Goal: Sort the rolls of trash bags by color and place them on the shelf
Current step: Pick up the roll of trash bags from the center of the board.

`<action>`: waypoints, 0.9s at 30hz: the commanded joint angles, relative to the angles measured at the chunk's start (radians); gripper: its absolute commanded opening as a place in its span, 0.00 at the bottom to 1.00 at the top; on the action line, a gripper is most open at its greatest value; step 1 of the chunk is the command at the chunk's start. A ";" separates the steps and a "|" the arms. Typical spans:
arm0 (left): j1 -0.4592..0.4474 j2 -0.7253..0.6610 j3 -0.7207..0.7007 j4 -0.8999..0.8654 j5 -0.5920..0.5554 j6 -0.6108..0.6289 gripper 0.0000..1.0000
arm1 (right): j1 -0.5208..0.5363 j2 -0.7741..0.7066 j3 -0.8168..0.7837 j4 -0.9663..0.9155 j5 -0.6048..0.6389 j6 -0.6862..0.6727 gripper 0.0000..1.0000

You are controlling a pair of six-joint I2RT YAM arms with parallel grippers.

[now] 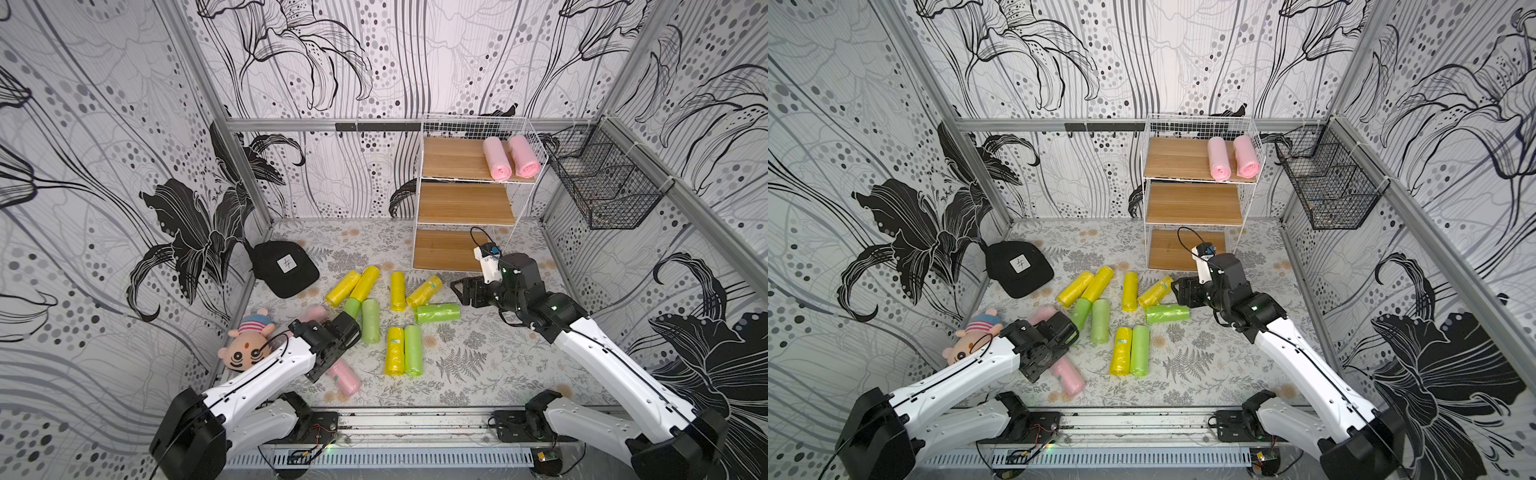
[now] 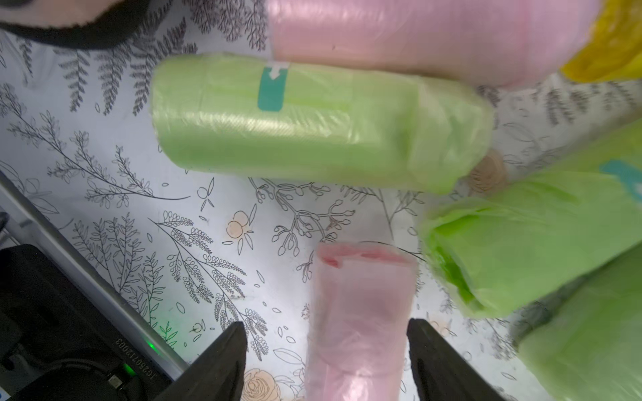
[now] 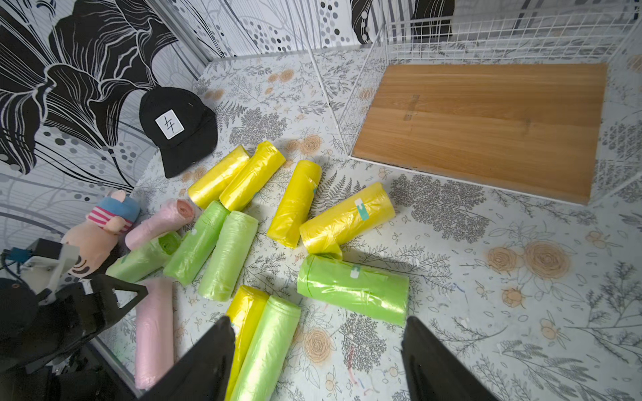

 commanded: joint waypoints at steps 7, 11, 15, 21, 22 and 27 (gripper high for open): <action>0.043 0.080 -0.050 0.319 0.058 0.103 0.72 | 0.004 0.015 -0.006 0.038 -0.047 0.040 0.79; 0.043 0.084 -0.068 0.353 0.040 0.107 0.68 | 0.004 0.010 -0.013 0.035 -0.044 0.043 0.78; 0.043 0.077 -0.099 0.375 0.035 0.096 0.56 | 0.005 0.015 -0.020 0.033 -0.040 0.042 0.78; 0.043 0.054 -0.117 0.403 0.061 0.098 0.36 | 0.004 0.024 -0.022 0.021 -0.048 0.027 0.78; 0.043 0.042 -0.107 0.394 0.067 0.110 0.33 | 0.005 0.024 -0.015 0.014 -0.057 0.018 0.78; 0.004 -0.081 -0.051 0.355 0.132 0.063 0.29 | 0.003 0.002 -0.002 0.047 -0.203 0.036 0.83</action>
